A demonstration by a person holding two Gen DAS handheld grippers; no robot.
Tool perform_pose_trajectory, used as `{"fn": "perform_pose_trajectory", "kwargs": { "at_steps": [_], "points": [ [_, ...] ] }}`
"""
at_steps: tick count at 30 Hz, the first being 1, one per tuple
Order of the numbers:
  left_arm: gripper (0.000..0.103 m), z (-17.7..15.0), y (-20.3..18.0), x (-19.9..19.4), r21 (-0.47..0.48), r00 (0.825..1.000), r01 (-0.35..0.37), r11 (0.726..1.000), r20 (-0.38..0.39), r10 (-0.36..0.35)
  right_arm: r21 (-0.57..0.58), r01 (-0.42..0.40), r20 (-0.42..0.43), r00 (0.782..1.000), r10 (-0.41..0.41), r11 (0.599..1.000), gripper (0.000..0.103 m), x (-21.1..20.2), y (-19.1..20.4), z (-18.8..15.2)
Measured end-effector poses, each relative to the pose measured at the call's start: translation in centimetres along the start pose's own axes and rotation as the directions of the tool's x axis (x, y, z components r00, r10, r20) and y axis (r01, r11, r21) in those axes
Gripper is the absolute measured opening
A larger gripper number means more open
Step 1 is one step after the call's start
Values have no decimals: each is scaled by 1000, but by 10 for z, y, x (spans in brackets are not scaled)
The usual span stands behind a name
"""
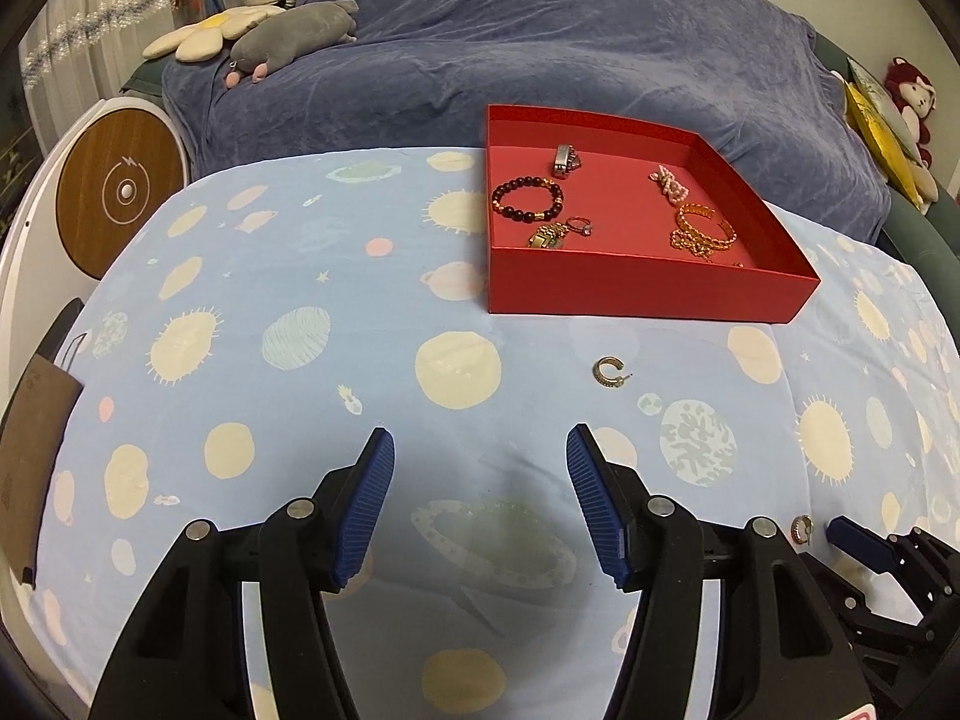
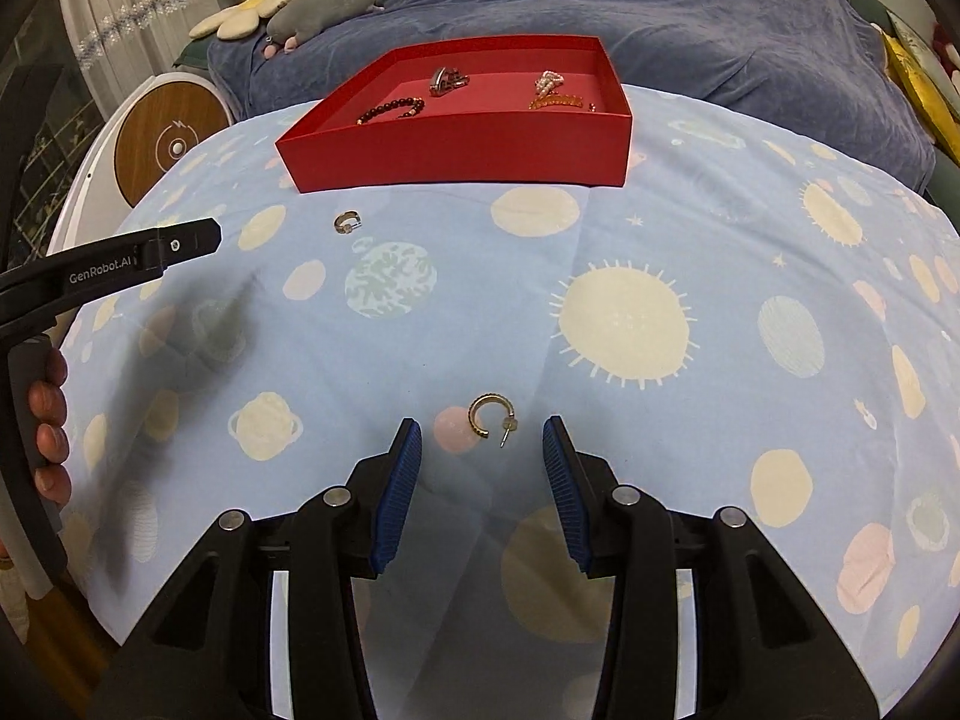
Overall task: Organize jewelry
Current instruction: 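Close each tool on a gold hoop earring on the sheet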
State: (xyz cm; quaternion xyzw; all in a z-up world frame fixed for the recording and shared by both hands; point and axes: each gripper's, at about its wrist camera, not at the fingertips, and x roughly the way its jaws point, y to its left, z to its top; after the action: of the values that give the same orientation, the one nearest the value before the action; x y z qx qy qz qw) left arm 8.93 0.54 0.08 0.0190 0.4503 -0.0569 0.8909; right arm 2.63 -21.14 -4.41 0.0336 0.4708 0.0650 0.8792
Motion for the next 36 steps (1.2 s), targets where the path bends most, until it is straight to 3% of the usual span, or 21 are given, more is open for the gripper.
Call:
{"fn": "perform_pose_trajectory", "kwargs": {
  "at_steps": [8, 13, 22, 32, 34, 36],
  "points": [
    [58, 0, -6, 6, 2, 1000, 22, 1000, -20, -22, 7, 2, 5, 1000, -2, 1000, 31, 6, -3, 3],
    [58, -1, -6, 8, 3, 999, 29, 1000, -28, -29, -14, 7, 5, 1000, -7, 1000, 18, 9, 2, 5],
    [58, 4, -13, 23, -7, 994, 95, 995, -55, -96, 8, -9, 15, 1000, 9, 1000, 17, 4, -1, 8],
    [58, 21, -48, 53, 67, 990, 140, 988, -6, -140, 47, -31, 43, 999, 29, 998, 17, -6, -9, 18],
    [56, 21, -51, 58, 71, 991, 132, 989, 0, -133, 57, -37, 45, 998, 35, 998, 17, -7, -11, 19],
    [48, 21, -51, 66, 75, 992, 125, 989, -8, -125, 63, -38, 49, 998, 35, 997, 17, -8, -12, 20]
  ]
}}
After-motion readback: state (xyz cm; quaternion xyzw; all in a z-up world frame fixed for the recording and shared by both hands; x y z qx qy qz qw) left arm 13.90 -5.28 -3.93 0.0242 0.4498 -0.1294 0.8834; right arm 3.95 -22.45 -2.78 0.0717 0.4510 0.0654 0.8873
